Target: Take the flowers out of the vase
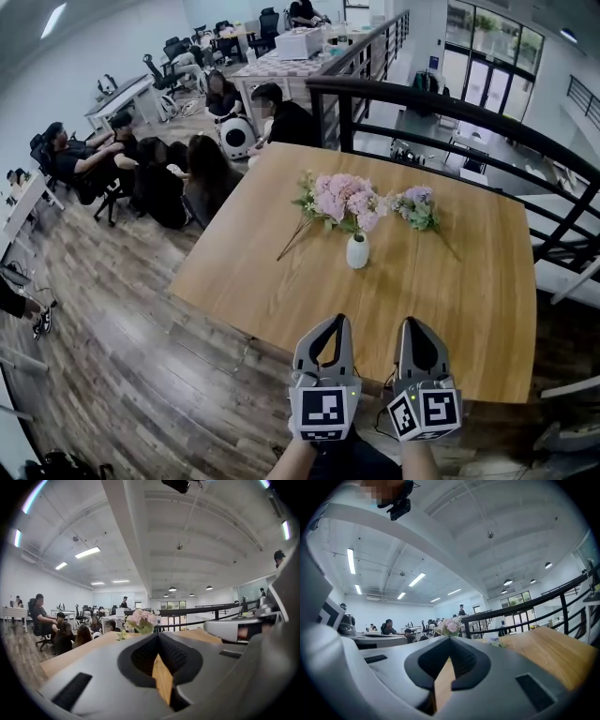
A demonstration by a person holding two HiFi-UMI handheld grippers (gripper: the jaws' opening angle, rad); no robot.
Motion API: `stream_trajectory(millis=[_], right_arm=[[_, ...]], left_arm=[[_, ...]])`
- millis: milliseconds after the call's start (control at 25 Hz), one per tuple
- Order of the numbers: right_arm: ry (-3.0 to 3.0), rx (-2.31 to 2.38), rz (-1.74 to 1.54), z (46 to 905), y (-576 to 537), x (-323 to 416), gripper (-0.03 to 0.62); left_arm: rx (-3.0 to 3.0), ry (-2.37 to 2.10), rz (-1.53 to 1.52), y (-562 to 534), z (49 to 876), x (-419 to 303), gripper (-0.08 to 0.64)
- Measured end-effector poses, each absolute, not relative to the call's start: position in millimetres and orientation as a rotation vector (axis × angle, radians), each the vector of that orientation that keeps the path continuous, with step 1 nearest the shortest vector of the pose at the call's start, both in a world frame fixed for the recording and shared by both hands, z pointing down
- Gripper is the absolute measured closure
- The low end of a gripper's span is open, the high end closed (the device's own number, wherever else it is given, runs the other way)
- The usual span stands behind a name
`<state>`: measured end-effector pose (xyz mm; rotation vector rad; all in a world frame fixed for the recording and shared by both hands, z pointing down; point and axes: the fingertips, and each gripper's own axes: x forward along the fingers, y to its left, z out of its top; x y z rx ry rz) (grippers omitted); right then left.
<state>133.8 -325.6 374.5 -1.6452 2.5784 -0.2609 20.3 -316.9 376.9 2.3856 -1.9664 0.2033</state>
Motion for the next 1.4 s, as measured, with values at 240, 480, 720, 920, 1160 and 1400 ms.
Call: stream_trajectory(millis=[240,480,720,920,1160,1400], right_arm=[[2.594,-1.643,-0.278,387.0,-331.8,121.9,0.597],[2.593,-1.666,-0.275,387.6,-360.1,112.1,0.597],[2.614,-1.678,-0.278,393.4,-395.3,90.3,0.597],[2.639,-1.681,-0.281,402.2,-419.0,71.1,0.597],[2.647,-1.732,-0.305,416.2,-447.1,62.5,0.577],[2.664,-1.772,-0.326,427.4,-471.7,52.6,0.568]], left_arm=[[2.374,-1.950,0.205,-325.8,387.8,12.3,0.526],[2.390,-1.927,0.204,-350.9,388.5,3.3,0.526],[2.386,-1.916,0.196,-382.9,396.4,-16.2,0.526],[2.375,-1.909,0.192,-408.6,400.6,-34.0,0.526],[2.337,-1.860,0.197,-434.5,409.2,-43.8,0.526],[2.358,-1.856,0.194,-457.7,414.4,-56.4,0.526]])
